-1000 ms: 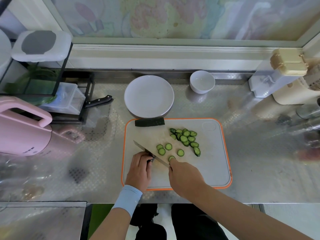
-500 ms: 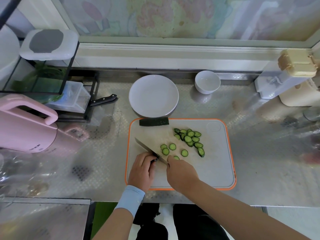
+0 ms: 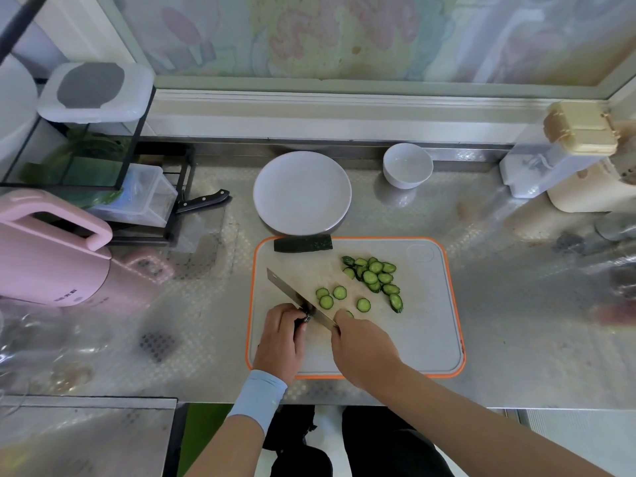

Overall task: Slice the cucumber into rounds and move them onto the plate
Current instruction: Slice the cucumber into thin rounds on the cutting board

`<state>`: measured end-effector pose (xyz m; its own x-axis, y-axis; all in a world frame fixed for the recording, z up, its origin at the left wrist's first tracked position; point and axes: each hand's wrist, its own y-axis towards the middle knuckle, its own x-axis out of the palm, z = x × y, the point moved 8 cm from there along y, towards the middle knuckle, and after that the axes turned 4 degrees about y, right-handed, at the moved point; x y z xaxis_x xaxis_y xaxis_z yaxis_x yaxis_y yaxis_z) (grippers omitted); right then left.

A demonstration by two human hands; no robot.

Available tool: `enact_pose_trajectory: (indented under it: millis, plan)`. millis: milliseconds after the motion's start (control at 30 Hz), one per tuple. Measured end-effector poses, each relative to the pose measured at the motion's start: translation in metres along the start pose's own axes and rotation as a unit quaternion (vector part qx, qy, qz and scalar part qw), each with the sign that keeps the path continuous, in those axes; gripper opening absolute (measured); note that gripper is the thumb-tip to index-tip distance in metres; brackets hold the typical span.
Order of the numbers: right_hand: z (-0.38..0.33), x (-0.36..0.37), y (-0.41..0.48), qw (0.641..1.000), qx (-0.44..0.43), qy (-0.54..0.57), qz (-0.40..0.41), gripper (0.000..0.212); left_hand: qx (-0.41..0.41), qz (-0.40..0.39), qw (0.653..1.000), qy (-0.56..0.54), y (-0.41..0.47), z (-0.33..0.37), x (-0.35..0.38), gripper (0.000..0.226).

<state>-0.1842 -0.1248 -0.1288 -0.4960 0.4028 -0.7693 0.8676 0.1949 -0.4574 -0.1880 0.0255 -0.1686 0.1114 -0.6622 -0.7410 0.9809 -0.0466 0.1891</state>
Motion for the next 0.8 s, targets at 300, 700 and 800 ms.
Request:
enact_pose_trajectory:
  millis: [300,700,800]
  plan:
    - [0.004,-0.001,-0.012,0.999,-0.014,-0.039,-0.009,0.012,0.019,0.011,1.000,-0.004,0.001,0.001,0.000,0.013]
    - [0.003,0.001,-0.009,0.998,-0.005,-0.056,-0.025,0.007,0.019,0.010,1.000,-0.011,0.002,0.002,-0.001,0.013]
    - [0.002,0.005,-0.003,0.998,0.008,-0.047,-0.034,0.009,0.013,0.006,1.000,-0.012,0.002,0.002,-0.002,0.013]
